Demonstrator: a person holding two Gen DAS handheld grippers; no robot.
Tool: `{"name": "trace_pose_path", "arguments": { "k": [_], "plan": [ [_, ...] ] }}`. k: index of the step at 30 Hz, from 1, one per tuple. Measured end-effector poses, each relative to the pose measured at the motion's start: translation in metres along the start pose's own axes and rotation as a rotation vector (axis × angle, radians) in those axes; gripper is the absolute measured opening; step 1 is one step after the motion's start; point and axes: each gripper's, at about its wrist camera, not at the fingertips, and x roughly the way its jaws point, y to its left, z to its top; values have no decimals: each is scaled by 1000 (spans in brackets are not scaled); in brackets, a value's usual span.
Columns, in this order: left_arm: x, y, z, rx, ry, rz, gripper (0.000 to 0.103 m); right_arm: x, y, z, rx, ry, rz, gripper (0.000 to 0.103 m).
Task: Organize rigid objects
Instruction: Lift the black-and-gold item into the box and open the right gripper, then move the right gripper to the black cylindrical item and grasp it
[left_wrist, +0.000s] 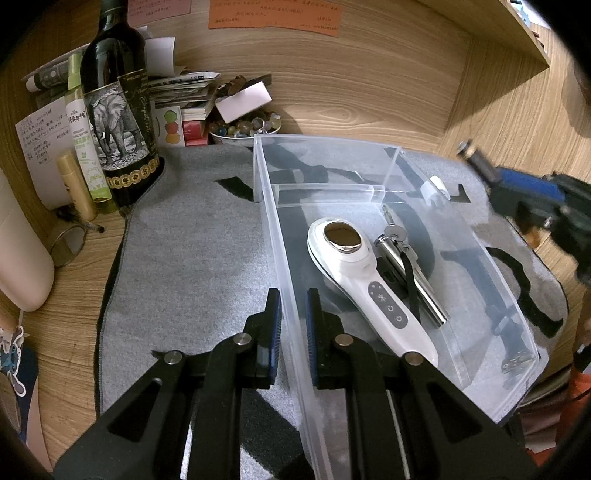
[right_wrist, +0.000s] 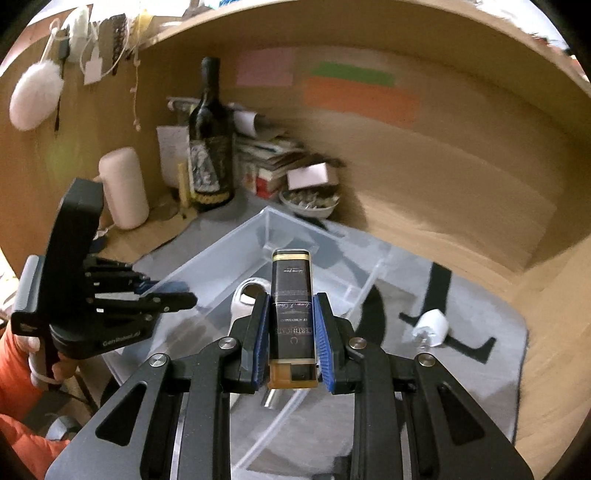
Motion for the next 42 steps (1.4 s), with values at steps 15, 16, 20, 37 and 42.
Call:
{"name": "trace_pose_path", "arguments": {
  "k": [15, 16, 20, 37, 42],
  "plan": [
    [0, -1, 0, 0, -1, 0, 11, 50, 14, -15, -9, 181, 95, 22],
    [0, 0, 0, -1, -1, 0, 11, 52, 16, -16, -11, 191, 98, 22],
    [0, -1, 0, -2, -1, 0, 11, 57, 18, -18, -23, 229, 104, 22],
    [0, -1, 0, -1, -1, 0, 11, 37, 13, -10, -8, 154, 79, 32],
    [-1, -1, 0, 0, -1, 0, 11, 16, 5, -6, 13, 97, 45, 37]
  ]
}}
